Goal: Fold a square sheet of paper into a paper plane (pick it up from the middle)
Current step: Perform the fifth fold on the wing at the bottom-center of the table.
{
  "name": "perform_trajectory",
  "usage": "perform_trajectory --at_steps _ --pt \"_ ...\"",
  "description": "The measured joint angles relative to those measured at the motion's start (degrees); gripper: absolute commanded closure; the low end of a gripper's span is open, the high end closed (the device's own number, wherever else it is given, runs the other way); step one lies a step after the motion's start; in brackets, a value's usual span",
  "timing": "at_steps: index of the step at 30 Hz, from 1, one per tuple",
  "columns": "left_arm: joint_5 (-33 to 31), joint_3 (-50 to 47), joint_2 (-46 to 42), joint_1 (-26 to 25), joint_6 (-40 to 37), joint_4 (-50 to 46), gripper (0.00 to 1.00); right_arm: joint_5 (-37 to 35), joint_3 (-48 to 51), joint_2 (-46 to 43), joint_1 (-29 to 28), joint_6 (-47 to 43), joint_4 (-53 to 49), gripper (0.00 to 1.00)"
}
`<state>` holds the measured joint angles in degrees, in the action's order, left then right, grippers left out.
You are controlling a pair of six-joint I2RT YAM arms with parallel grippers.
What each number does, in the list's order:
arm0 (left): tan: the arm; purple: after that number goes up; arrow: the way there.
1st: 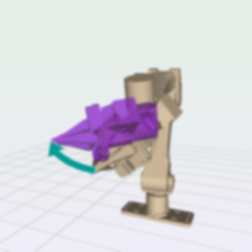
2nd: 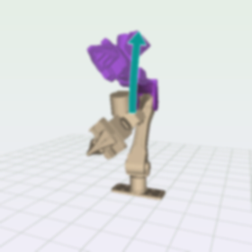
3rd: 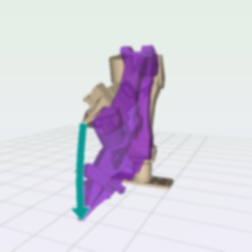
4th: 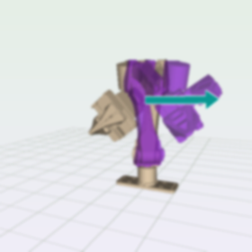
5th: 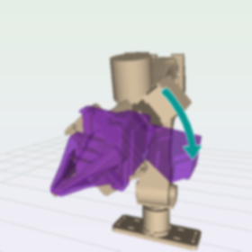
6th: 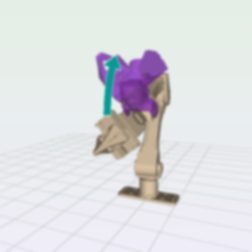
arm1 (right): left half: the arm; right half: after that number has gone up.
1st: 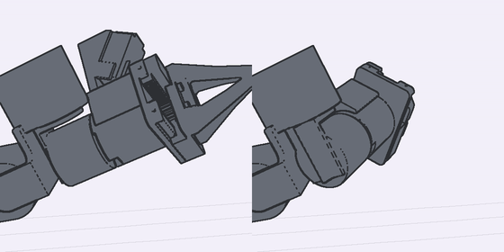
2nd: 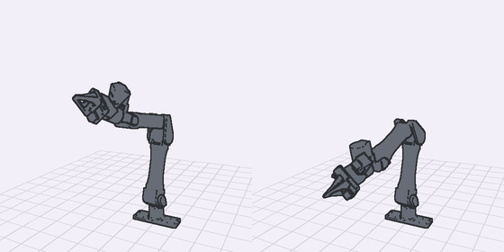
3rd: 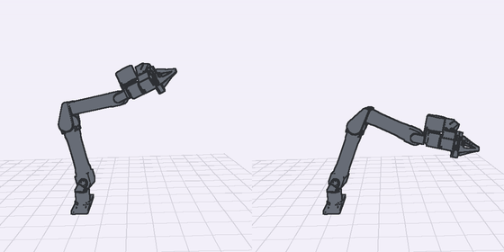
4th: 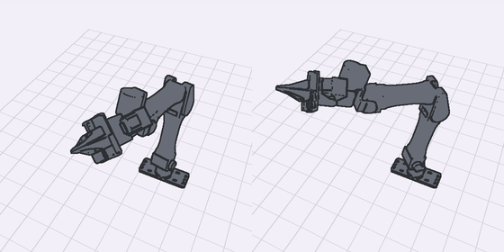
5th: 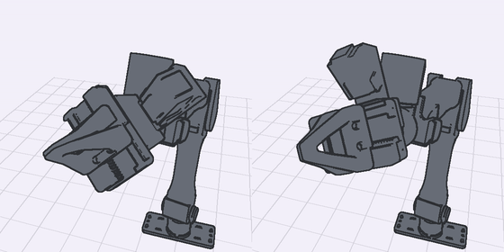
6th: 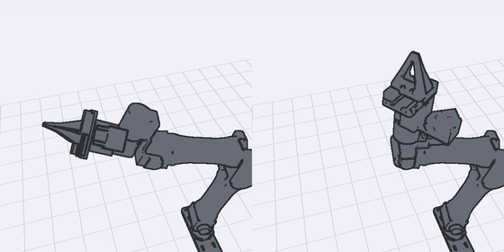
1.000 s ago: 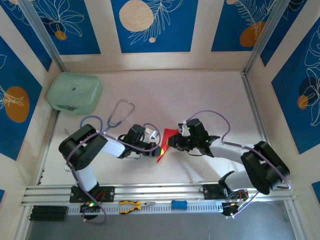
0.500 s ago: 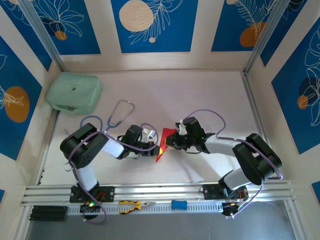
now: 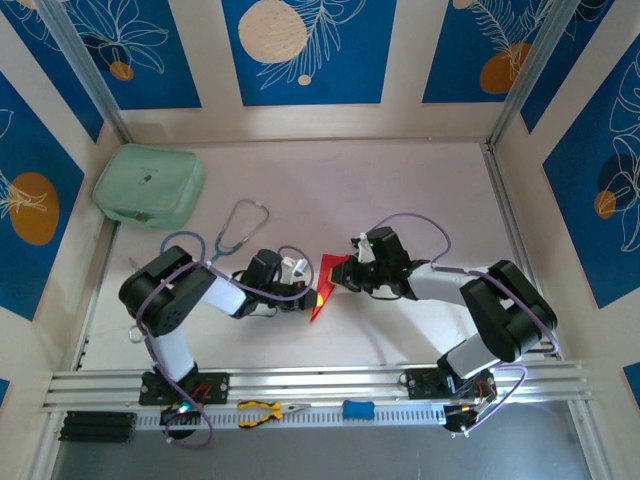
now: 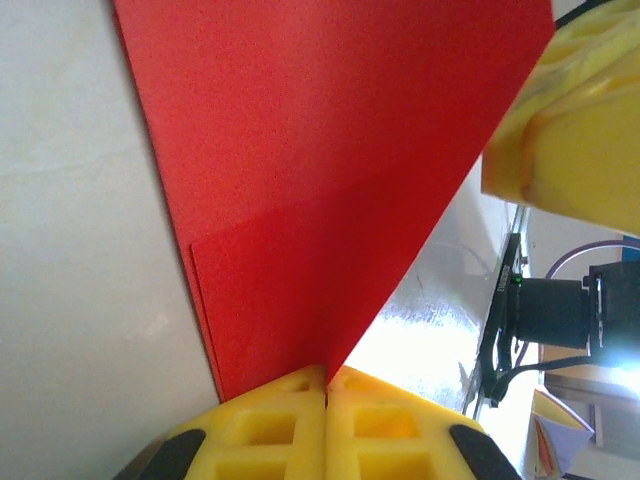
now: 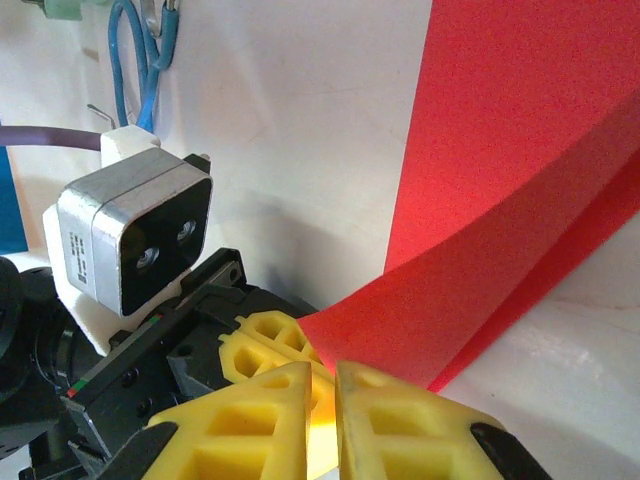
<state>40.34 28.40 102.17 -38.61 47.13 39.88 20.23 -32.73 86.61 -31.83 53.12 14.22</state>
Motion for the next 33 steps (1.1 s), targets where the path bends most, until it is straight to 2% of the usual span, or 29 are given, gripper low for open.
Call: perform_trajectory --at_steps 6,12,21,33 --pt "0.5 1.0 -0.8 0.1 -2.8 -3.7 1.00 -0.5 0.4 -0.5 0.7 0.1 -0.1 0.84" --pt "2.1 4.7 -0.6 -0.9 -9.0 -10.1 1.00 -2.3 5.5 -7.8 2.6 1.1 -0.6 0.84" --pt "4.6 8.3 2.8 -4.1 -11.8 -10.8 1.00 -3.7 10.7 -15.6 2.8 1.8 -1.8 0.83" --pt "3.6 6.7 2.9 -3.9 -9.1 -7.9 1.00 -1.7 9.2 -8.6 2.1 1.3 -0.8 0.84"
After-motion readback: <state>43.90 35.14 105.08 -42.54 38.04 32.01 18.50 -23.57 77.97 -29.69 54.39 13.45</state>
